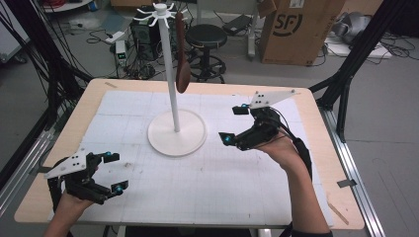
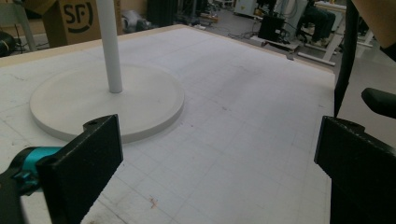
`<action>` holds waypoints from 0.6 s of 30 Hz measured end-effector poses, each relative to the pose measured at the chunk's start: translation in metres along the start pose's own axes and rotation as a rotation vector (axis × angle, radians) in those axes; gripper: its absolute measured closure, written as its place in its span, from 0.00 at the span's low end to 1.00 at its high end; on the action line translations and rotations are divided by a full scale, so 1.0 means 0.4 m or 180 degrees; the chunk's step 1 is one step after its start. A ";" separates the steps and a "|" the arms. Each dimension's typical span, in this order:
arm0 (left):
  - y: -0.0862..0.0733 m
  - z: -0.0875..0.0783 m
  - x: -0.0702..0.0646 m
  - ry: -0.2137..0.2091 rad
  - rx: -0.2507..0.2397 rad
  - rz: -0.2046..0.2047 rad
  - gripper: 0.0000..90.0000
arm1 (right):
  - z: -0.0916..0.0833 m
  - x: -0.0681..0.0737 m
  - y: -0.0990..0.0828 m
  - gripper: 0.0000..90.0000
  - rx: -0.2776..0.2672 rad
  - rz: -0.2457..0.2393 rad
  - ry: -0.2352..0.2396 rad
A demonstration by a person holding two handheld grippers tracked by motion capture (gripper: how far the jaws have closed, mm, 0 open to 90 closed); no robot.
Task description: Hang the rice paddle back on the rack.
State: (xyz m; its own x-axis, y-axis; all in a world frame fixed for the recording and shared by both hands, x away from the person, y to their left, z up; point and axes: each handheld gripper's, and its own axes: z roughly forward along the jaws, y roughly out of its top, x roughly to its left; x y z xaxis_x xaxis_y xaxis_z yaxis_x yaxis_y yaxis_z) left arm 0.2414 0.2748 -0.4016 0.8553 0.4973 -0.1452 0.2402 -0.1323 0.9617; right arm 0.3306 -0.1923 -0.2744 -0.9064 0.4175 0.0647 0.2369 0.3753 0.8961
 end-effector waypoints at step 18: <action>0.007 0.003 -0.001 -0.0019 -0.0023 -0.0018 0.02 | -0.014 0.017 -0.105 0.01 0.0000 0.0214 0.0076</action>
State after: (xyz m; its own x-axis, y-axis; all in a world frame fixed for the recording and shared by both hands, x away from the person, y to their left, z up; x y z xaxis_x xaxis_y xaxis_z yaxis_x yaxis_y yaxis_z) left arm 0.2423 0.2734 -0.3992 0.8567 0.4930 -0.1519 0.2416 -0.1233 0.9625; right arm 0.3124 -0.2097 -0.3090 -0.8965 0.4219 0.1352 0.2975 0.3472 0.8893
